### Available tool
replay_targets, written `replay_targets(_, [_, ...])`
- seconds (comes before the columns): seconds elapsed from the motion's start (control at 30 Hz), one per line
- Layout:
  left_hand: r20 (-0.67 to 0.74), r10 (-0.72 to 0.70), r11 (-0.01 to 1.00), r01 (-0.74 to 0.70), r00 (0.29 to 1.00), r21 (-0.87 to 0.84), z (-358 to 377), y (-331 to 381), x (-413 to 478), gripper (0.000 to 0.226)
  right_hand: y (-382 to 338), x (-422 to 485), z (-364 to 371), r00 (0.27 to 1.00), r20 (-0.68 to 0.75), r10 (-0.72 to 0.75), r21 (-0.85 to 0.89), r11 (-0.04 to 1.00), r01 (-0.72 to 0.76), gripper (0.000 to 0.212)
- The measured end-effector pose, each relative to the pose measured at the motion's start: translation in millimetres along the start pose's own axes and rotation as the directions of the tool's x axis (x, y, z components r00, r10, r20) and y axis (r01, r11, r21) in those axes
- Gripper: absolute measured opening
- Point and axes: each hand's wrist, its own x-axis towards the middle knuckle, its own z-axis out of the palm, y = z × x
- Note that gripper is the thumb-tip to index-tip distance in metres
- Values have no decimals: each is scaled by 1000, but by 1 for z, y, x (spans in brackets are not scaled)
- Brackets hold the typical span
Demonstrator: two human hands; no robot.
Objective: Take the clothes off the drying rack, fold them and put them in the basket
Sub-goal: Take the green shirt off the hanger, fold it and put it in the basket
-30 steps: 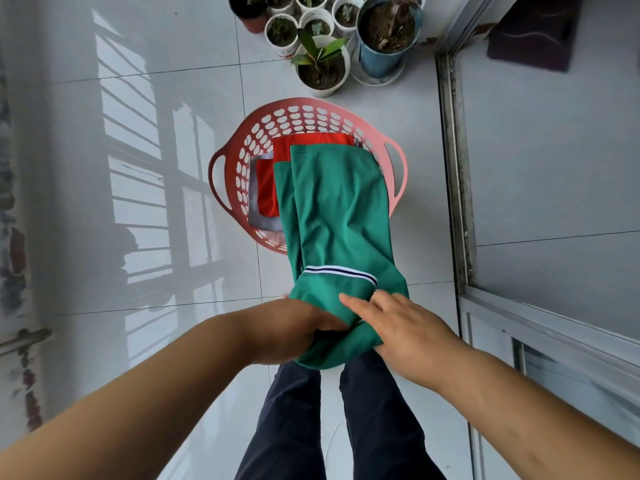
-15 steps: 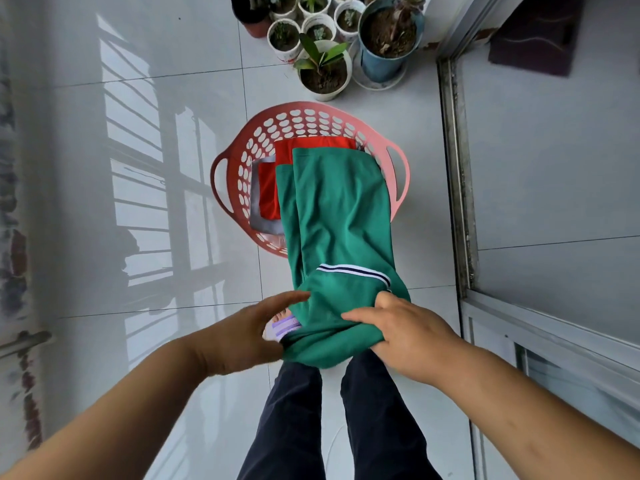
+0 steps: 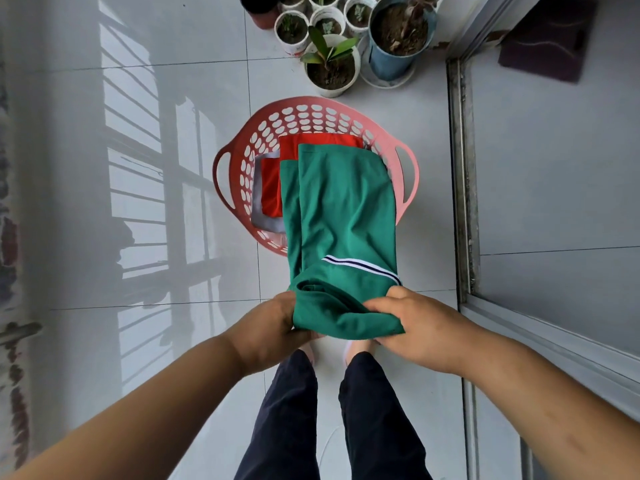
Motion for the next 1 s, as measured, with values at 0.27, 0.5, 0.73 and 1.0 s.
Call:
replay_targets(0.27, [114,-211,933,235,971,-272,-18,-2,15,40,-4,26,-30,994,96,47,-54,998,-42,52])
replay_targets(0.5, [48,-249,827,238,967,-509,-60,-6,79,44,-17,90,-104,995,8,95,-37,995,-94,15])
replay_targets(0.73, [3,-407,730,327,913,-601,-84,-27,140,43,-11,155,-143,983,-37,177,74,982,-174,10])
replay_targets(1.0, [-115,-516,710,349,849,-611,-83,-53,192,36,8,213,-150,968,-110,224,230,954,-194,40])
